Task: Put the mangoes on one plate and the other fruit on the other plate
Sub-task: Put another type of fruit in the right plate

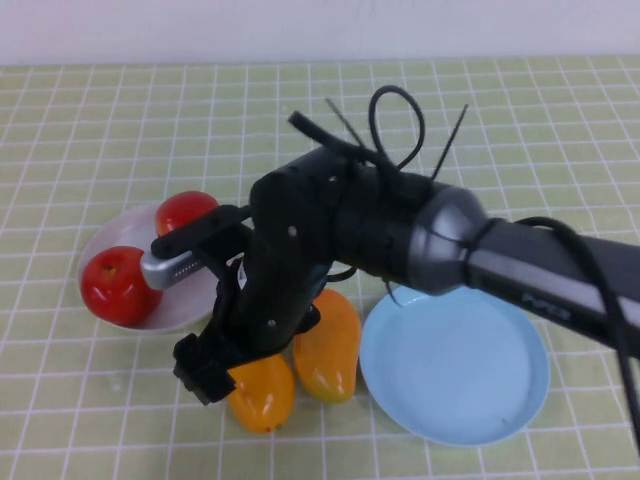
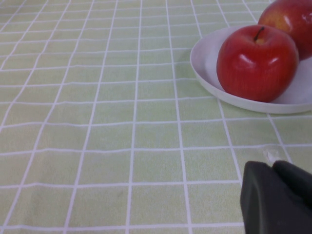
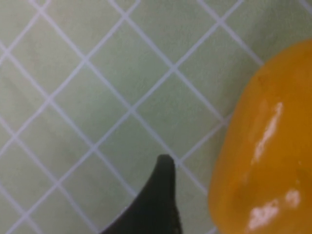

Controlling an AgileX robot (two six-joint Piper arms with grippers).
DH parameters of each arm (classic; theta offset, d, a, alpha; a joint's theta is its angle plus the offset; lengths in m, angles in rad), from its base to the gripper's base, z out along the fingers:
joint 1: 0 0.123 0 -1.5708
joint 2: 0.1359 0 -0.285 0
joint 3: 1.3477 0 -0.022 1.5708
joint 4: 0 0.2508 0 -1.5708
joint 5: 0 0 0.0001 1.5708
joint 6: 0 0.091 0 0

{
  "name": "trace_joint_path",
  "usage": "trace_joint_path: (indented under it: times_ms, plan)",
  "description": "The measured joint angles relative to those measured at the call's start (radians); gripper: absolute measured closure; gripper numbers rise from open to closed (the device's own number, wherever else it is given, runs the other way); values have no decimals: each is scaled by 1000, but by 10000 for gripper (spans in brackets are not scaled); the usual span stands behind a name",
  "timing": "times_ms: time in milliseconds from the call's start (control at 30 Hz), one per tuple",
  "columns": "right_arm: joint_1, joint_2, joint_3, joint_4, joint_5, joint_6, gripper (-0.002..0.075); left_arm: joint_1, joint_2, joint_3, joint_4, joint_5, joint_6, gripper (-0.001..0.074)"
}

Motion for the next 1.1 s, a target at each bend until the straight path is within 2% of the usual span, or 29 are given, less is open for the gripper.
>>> trace_joint_path:
  times_ms: [267, 500, 567, 700, 800, 967, 1100]
  plan:
    - [2, 119, -62, -78, 35, 0, 36, 0, 0, 0, 0, 0, 0, 733]
    - [2, 183, -98, -80, 40, 0, 39, 0, 0, 0, 0, 0, 0, 733]
    - [2, 187, -107, -83, 42, 0, 66, 0, 0, 0, 0, 0, 0, 733]
    - [0, 188, -118, -83, 51, 0, 191, 0, 0, 0, 0, 0, 0, 733]
    - [-4, 188, -142, -83, 67, 6, 188, 0, 0, 0, 0, 0, 0, 733]
    - [-4, 133, -144, -113, 92, 113, 188, 0, 0, 0, 0, 0, 0, 733]
    - [-23, 5, -60, -178, 99, 228, 188, 0, 0, 0, 0, 0, 0, 733]
